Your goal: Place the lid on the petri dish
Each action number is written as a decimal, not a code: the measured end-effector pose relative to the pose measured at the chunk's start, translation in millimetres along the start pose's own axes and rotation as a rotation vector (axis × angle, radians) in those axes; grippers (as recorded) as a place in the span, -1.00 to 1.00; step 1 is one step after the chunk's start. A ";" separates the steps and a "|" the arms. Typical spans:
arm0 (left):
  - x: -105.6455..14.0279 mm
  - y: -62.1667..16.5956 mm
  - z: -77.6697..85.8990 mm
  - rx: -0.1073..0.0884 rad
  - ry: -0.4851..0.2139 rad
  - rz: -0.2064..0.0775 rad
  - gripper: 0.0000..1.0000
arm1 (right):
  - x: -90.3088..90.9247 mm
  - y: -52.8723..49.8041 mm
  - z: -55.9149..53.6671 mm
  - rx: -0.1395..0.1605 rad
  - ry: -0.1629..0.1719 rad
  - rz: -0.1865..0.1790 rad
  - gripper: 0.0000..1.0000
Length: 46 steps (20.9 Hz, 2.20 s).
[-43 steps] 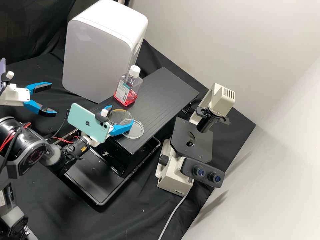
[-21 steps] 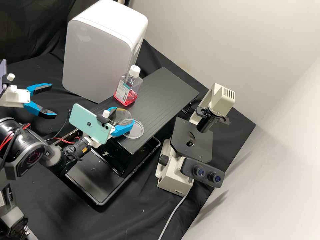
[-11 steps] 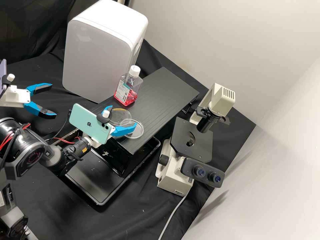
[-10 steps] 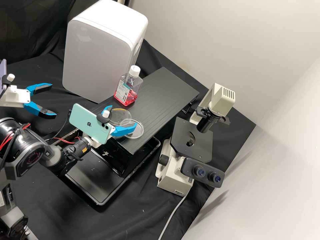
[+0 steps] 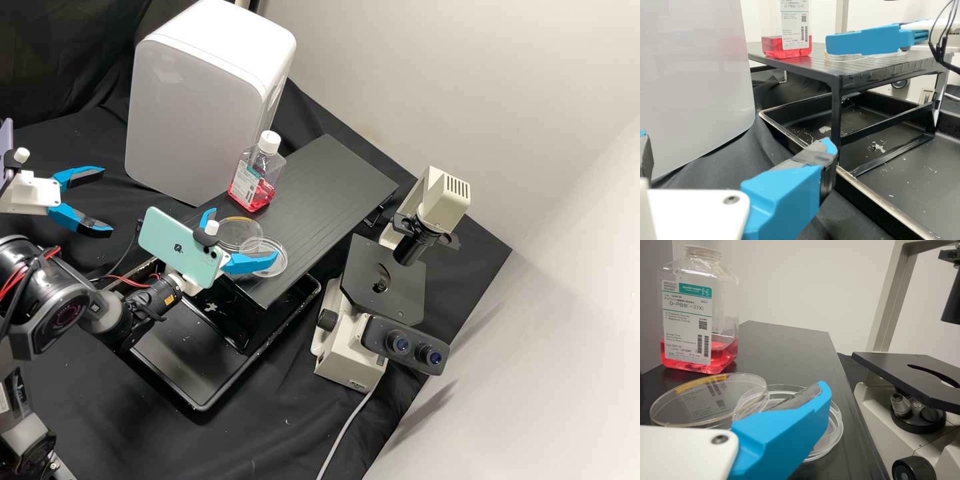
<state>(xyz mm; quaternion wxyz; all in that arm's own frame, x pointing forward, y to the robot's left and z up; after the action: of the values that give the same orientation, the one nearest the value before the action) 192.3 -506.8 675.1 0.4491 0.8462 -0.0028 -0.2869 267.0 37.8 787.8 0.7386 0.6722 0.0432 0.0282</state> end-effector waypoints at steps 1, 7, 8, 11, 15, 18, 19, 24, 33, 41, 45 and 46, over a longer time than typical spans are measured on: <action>0.0 0.0 0.0 0.000 0.000 0.000 1.00 | 0.0 0.0 0.0 0.000 0.000 0.000 1.00; 0.0 0.0 0.0 0.000 0.000 0.000 1.00 | -0.2 -3.8 -4.7 -0.008 0.016 -0.013 1.00; 0.0 0.0 0.0 0.000 0.000 0.000 1.00 | 0.7 -5.7 -7.3 -0.018 0.025 -0.018 1.00; 0.0 0.0 -0.1 -0.001 0.001 0.000 1.00 | 7.8 -10.3 -11.3 -0.058 0.034 -0.022 1.00; 0.0 0.0 -0.1 -0.001 0.001 0.000 1.00 | 9.9 -14.6 -10.3 -0.081 0.024 -0.041 1.00; 0.0 0.0 -0.1 -0.001 0.001 0.000 1.00 | 9.9 -14.6 -10.3 -0.083 0.024 -0.041 1.00; 0.0 0.0 -0.1 -0.001 0.001 0.000 1.00 | 9.9 -14.6 -10.3 -0.085 0.024 -0.041 1.00; 0.0 0.0 -0.1 -0.001 0.001 0.000 1.00 | 10.7 -14.9 -9.2 -0.090 0.015 -0.039 1.00; 0.0 0.0 -0.1 -0.001 0.001 0.000 1.00 | 12.7 -17.4 -7.2 -0.082 -0.003 -0.039 1.00; 0.0 0.0 -0.1 -0.001 0.001 0.000 1.00 | 12.7 -17.6 -7.4 -0.078 -0.007 -0.036 -1.00; 0.0 0.0 -0.1 -0.001 0.001 0.000 1.00 | 12.7 -17.6 -7.4 -0.078 -0.007 -0.036 -1.00; 0.0 0.0 -0.1 -0.001 0.001 0.000 1.00 | 12.7 -17.4 -7.5 -0.078 -0.006 -0.035 -1.00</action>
<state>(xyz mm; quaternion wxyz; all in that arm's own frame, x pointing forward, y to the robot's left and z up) 192.4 -506.7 675.2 0.4494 0.8462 -0.0025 -0.2862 278.6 44.9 769.5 0.7649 0.6420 0.0515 0.0152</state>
